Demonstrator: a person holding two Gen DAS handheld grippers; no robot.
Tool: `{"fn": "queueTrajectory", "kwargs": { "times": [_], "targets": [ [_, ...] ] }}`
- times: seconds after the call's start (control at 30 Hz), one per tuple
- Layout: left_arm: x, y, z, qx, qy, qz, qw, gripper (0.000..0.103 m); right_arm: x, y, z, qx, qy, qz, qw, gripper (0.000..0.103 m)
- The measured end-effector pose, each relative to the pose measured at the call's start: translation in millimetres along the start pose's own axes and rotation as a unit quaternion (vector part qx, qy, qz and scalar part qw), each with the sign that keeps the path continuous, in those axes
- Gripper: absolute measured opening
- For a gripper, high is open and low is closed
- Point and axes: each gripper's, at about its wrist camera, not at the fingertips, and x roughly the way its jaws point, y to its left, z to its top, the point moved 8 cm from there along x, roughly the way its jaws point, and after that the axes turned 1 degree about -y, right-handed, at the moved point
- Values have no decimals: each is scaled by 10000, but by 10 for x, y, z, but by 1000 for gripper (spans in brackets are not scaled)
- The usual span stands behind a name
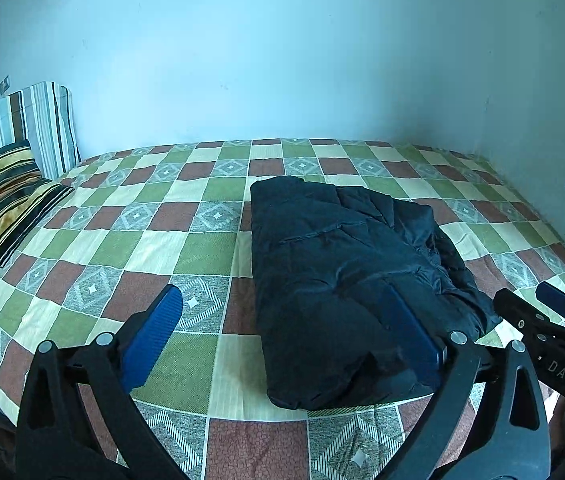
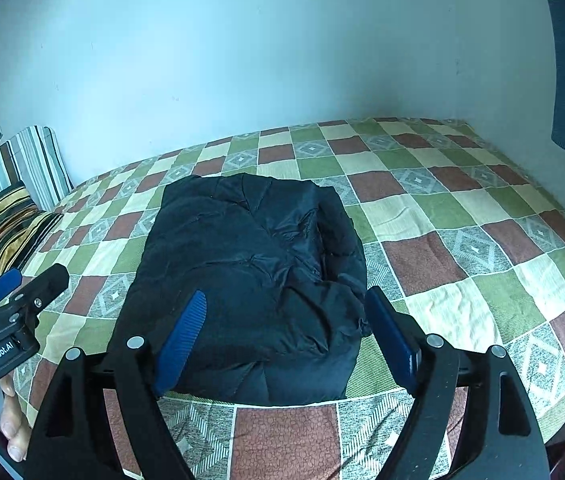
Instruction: Fold large clothes
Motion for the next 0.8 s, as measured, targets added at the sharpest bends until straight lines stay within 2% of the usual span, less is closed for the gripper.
{"fn": "queueTrajectory", "kwargs": {
  "times": [0.8],
  "targets": [
    [-233,29,-19,-11,-138,36,9999,100,-271,108,38,-52,-252,56,9997,83]
  ]
}}
